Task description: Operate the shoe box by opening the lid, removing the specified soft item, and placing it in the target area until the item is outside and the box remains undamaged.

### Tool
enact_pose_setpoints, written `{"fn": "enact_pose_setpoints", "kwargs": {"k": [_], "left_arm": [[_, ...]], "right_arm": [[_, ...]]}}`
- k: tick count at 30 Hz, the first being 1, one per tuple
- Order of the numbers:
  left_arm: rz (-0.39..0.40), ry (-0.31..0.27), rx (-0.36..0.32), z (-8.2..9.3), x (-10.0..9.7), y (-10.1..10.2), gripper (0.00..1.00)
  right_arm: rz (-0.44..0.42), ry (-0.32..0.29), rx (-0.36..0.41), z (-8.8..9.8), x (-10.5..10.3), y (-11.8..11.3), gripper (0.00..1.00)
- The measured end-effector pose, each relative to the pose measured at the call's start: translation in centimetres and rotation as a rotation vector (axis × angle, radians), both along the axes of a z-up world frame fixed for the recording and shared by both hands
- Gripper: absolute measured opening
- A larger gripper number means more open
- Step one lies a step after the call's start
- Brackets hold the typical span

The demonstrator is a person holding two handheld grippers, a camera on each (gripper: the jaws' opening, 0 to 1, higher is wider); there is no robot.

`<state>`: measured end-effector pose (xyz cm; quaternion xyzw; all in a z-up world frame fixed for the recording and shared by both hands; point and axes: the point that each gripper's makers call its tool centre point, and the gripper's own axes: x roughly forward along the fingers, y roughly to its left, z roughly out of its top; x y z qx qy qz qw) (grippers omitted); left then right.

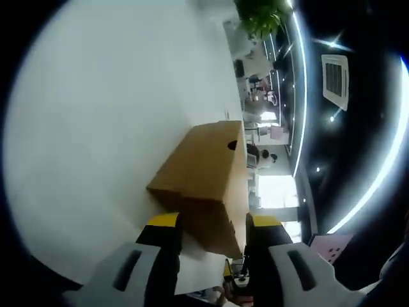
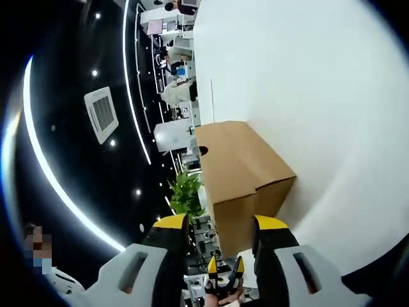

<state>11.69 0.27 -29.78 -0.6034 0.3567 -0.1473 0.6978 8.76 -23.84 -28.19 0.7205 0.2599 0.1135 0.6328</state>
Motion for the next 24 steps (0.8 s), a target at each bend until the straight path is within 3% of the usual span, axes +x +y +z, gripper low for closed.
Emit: {"fn": "enact_pose_setpoints", "kwargs": {"k": [5, 12, 14, 21, 24], "left_arm": [[-0.003, 0.003, 0.015, -0.4, 0.1, 0.0, 0.40], [-0.006, 0.005, 0.030, -0.7, 0.3, 0.0, 0.40], [-0.008, 0.005, 0.041, -0.9, 0.3, -0.1, 0.44], [-0.011, -0.005, 0.045, -0.8, 0.6, -0.2, 0.39], [0.006, 0.003, 0.034, -1.1, 1.1, 0.3, 0.38]], "right_arm": [[0.012, 0.019, -0.015, 0.2, 0.2, 1.0, 0.38], [0.022, 0.000, -0.058, 1.5, 0.0, 2.2, 0.35], [0.027, -0.005, -0.058, 1.1, 0.2, 1.7, 0.36], [0.048, 0.000, -0.088, 0.7, 0.5, 1.8, 0.35], [0.061, 0.025, -0.096, -0.6, 0.5, 1.3, 0.27]]}}
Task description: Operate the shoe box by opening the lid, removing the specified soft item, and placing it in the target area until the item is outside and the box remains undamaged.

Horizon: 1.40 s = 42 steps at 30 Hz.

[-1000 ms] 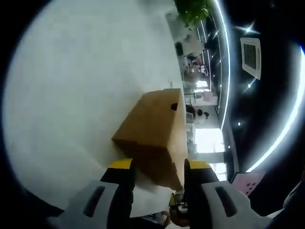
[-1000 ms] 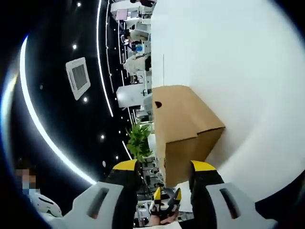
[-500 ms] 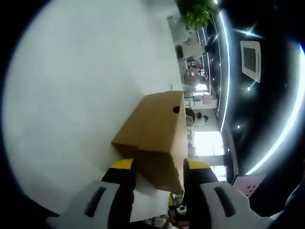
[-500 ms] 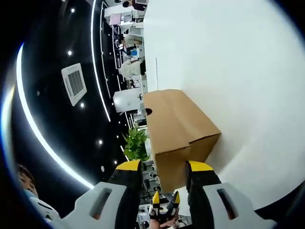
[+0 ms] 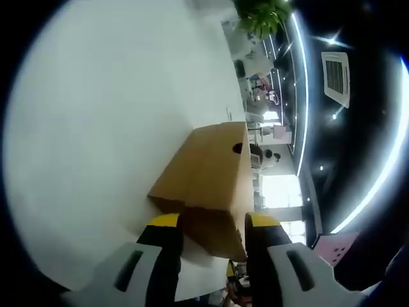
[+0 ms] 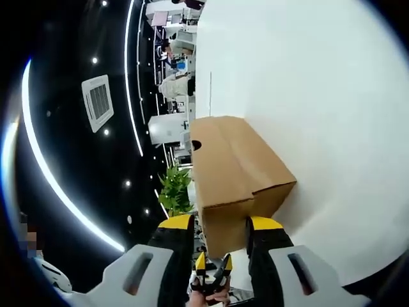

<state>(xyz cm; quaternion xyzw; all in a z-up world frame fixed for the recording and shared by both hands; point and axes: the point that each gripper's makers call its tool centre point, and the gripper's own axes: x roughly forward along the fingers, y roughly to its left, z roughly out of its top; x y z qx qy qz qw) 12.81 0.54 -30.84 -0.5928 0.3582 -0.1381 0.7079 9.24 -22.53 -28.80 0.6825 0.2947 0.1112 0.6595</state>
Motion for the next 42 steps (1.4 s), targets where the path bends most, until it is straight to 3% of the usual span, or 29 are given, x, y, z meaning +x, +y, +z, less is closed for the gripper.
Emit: {"fn": "enact_pose_setpoints", "kwargs": {"k": [4, 9, 12, 21, 32, 33, 42], "left_arm": [[-0.016, -0.009, 0.018, -0.3, 0.0, 0.1, 0.34], [-0.022, 0.001, 0.000, -0.4, 0.0, 0.2, 0.33], [-0.018, 0.000, 0.002, -0.4, 0.0, 0.1, 0.33], [-0.037, -0.016, -0.004, -0.3, -0.2, -0.1, 0.32], [-0.031, 0.027, 0.008, 0.5, -0.2, -0.1, 0.31], [-0.026, 0.022, 0.013, 0.7, -0.2, -0.1, 0.31], [0.000, 0.003, 0.037, 1.9, -0.4, 0.0, 0.30]], "right_arm": [[-0.017, 0.003, 0.026, -0.7, 0.2, -0.6, 0.28], [-0.024, 0.012, 0.002, -1.4, 0.9, -0.8, 0.30], [-0.044, 0.034, 0.068, -1.6, 1.0, -0.7, 0.30], [-0.046, -0.014, 0.055, -2.2, 1.1, -1.0, 0.28], [-0.069, 0.010, 0.022, -0.9, 0.9, -0.4, 0.28], [-0.058, -0.046, -0.008, -0.4, 0.9, -0.4, 0.27], [-0.047, -0.020, 0.028, 0.1, 0.6, -0.4, 0.27]]}}
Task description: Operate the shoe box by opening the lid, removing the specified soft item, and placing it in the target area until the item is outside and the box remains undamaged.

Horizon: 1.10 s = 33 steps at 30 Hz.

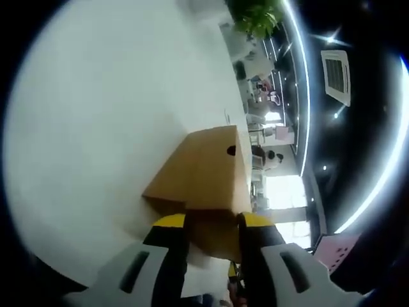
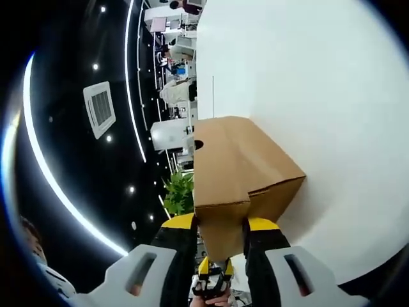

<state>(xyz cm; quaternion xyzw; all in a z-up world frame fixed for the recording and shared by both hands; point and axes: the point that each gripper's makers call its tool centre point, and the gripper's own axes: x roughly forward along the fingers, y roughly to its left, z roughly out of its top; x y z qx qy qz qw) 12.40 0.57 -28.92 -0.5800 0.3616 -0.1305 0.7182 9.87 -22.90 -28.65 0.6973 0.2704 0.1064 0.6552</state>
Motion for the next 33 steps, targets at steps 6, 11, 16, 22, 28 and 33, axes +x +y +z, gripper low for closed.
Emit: {"fn": "enact_pose_setpoints", "kwargs": {"k": [6, 11, 16, 22, 28, 33], "left_arm": [[0.005, -0.006, -0.003, 0.9, 0.1, 0.0, 0.31], [-0.049, -0.054, 0.039, 1.7, 0.1, -0.2, 0.31], [-0.116, -0.131, 0.083, 2.2, 0.1, -0.3, 0.32], [-0.147, -0.179, 0.105, 2.8, 0.1, -0.1, 0.25], [-0.167, -0.191, 0.121, 2.8, 0.2, -0.1, 0.22], [-0.209, -0.280, 0.157, 3.8, 0.3, 0.0, 0.17]], "right_arm": [[0.017, -0.021, -0.013, 1.0, -0.1, -0.1, 0.26], [0.010, -0.099, -0.001, 2.6, -0.4, 0.3, 0.26], [0.004, -0.145, -0.013, 3.1, -0.5, 0.4, 0.25], [-0.001, -0.167, -0.011, 3.4, -0.3, 0.1, 0.21], [0.001, -0.179, -0.032, 3.8, -0.1, 0.0, 0.21], [-0.001, -0.248, -0.080, 5.2, 0.5, 0.0, 0.20]]}}
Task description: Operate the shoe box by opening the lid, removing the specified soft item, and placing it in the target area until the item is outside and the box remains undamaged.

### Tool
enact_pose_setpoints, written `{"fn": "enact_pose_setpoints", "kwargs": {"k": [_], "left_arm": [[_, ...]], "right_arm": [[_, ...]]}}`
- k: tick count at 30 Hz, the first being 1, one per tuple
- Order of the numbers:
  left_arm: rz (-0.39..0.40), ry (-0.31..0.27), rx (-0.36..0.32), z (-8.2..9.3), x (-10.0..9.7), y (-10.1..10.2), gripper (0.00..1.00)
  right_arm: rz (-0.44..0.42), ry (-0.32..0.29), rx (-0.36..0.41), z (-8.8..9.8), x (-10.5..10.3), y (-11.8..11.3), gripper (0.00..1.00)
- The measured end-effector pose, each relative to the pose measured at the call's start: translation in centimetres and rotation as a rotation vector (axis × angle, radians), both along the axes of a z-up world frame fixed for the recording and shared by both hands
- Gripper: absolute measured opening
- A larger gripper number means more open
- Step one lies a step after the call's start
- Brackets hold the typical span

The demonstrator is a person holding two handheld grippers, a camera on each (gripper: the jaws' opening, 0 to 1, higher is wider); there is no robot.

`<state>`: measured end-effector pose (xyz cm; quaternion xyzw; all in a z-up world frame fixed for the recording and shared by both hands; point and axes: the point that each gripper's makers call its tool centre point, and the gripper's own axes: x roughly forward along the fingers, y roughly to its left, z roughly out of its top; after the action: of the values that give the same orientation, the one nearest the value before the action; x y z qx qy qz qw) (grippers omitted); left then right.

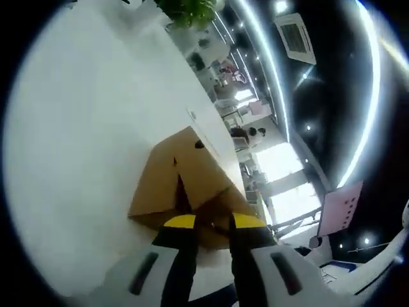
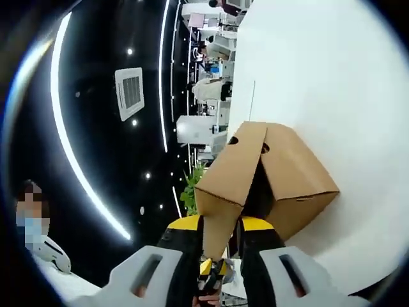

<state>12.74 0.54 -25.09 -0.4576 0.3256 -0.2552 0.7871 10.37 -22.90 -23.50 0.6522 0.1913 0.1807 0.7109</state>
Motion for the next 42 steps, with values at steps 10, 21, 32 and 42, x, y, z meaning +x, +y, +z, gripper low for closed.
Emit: {"fn": "enact_pose_setpoints", "kwargs": {"k": [10, 21, 32, 42], "left_arm": [[-0.039, -0.091, 0.074, 1.2, 0.5, 0.0, 0.18], [-0.197, -0.273, 0.424, -0.1, -0.7, 0.6, 0.21], [-0.247, -0.399, 0.688, -0.6, 0.6, 0.6, 0.37], [-0.217, -0.412, 0.683, 0.2, 2.0, 0.7, 0.39]], "right_arm": [[0.008, -0.027, 0.002, 1.0, 0.6, 0.0, 0.19], [0.017, -0.027, 0.025, 1.3, 0.6, 0.2, 0.19], [0.018, -0.047, 0.033, 1.6, 1.1, -0.2, 0.18], [0.017, -0.046, 0.016, 1.6, 1.1, -0.1, 0.18]]}}
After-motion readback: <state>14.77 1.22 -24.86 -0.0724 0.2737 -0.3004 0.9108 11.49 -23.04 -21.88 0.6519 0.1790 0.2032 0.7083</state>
